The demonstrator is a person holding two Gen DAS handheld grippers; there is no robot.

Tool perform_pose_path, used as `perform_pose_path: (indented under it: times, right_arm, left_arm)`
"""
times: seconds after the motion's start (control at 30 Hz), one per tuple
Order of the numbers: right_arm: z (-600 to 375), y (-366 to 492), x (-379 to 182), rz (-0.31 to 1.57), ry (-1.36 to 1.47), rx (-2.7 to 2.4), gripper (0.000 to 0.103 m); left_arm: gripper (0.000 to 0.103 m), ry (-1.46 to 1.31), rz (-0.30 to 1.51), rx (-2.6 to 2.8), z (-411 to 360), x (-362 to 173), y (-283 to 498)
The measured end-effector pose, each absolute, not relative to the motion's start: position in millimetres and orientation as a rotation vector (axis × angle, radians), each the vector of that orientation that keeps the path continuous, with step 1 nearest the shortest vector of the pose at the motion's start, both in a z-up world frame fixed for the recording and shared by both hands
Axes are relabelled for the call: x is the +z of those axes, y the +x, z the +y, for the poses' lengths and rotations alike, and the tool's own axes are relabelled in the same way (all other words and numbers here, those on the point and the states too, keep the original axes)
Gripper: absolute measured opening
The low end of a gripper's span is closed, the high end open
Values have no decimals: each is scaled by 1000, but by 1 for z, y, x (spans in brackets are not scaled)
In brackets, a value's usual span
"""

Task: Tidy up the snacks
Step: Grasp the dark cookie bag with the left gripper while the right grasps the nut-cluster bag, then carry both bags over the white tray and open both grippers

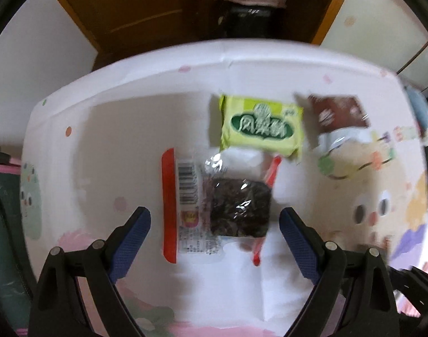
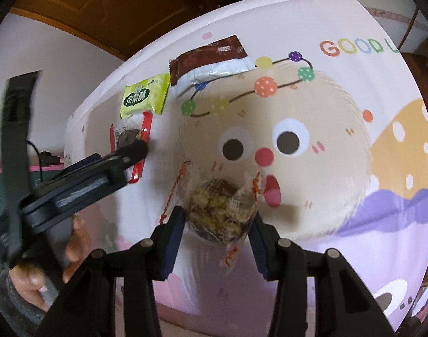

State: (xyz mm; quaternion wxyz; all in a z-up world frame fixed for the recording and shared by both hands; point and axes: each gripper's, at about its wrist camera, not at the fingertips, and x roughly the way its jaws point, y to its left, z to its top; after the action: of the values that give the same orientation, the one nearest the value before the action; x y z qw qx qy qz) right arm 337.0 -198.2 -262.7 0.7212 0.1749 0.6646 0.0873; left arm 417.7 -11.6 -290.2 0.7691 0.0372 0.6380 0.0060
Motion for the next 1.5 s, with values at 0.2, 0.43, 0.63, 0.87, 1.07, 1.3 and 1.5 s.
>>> perform_pose_path:
  times: [0.2,0.43,0.63,0.87,1.07,1.3,1.5]
  right_arm:
    - [-197,331,-255,1459,380,200,45]
    - [-190,321,-246,1442,378,217,45]
    - [-194,306,-220,1399,358,244,45]
    - [-211,267,-173,1326,375,292,45]
    - [-210,228,-131,1252,368,345,45]
    - [-216,170,-72,1149,298,398,45]
    - [-220,125,-30,1058,213,406,45]
  left_arm:
    - [67,6,1371,-12,-8,-285,411]
    - [40,41,1344,-2,-18,-276,394]
    - [40,-2,1312,-37,-14,-246,359]
    - [40,-51,1194,-123,-12,-157,296]
    - [40,-41,1076,-171,-5,-71,219]
    - [40,-38,1001,-198,-9,-22,138]
    - [40,-50,966,-202,-19,5,82]
